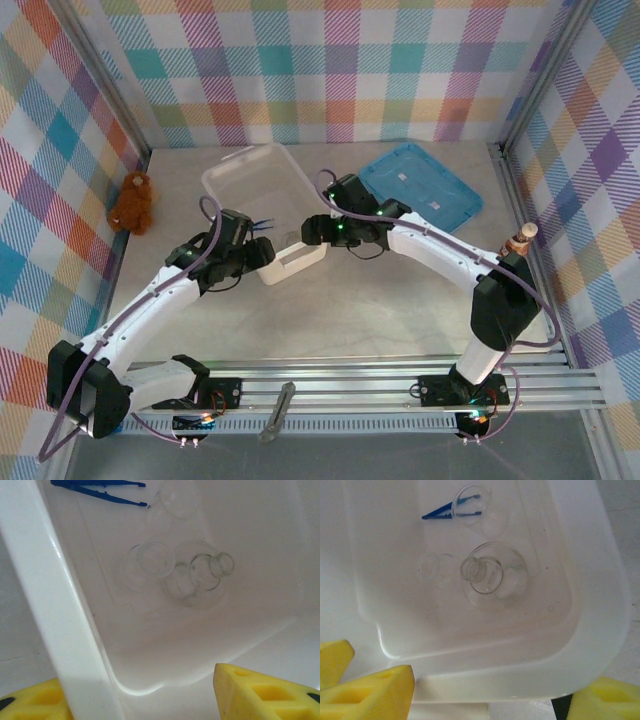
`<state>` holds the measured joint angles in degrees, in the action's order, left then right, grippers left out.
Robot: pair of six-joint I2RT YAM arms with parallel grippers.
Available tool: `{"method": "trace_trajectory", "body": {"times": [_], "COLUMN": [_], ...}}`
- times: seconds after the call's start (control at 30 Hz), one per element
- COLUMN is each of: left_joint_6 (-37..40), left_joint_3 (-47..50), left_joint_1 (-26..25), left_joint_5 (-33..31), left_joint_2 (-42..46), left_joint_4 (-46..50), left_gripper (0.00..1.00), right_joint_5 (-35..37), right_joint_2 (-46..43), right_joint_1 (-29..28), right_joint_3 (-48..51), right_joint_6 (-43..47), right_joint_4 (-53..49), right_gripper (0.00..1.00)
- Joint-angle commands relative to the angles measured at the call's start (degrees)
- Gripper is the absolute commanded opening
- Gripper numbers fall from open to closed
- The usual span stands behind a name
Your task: Organize the chemistry lab equipment
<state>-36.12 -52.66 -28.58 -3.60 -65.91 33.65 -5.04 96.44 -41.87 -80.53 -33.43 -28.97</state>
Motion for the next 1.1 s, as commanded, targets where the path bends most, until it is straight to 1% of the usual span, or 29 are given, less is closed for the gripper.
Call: {"method": "trace_trajectory", "body": {"times": [0.0, 0.27, 0.4, 0.57, 0.7, 1.07], "left_joint_6": [-0.9, -4.9, -6.6, -7.9, -8.9, -10.0], "left_joint_3": [-0.1, 0.0, 0.7, 1.4, 1.3, 0.1], "left_joint_1": [-4.0, -8.3, -10.3, -11.8, -12.9, -15.5], "left_joint_5": [2.3, 0.6, 0.3, 0.5, 0.2, 0.3], "left_joint_2": [-1.8, -1.8, -1.4, -2.2, -2.5, -6.0], "left_joint_4": [1.1, -1.2, -2.5, -4.5, -5.8, -9.2], "left_gripper": [0.58, 0.59, 0.62, 0.62, 0.62, 0.62], "right_joint_5": [-2.8, -4.4, -5.6, -7.6, -9.0, -9.7], "right_joint_2": [1.8, 4.9, 6.2, 8.0, 10.2, 14.8], "right_joint_1": [1.4, 3.0, 4.6, 6.2, 6.4, 7.7], "right_joint_3": [-3.9, -8.4, -10.3, -12.5, -15.8, -23.4], "right_joint_6": [1.5, 2.2, 2.5, 2.6, 3.1, 4.5], "right_joint_4": [4.2, 3.7, 3.3, 3.2, 2.0, -1.3], "right_gripper": [0.72, 0.72, 0.72, 0.72, 0.72, 0.72]}}
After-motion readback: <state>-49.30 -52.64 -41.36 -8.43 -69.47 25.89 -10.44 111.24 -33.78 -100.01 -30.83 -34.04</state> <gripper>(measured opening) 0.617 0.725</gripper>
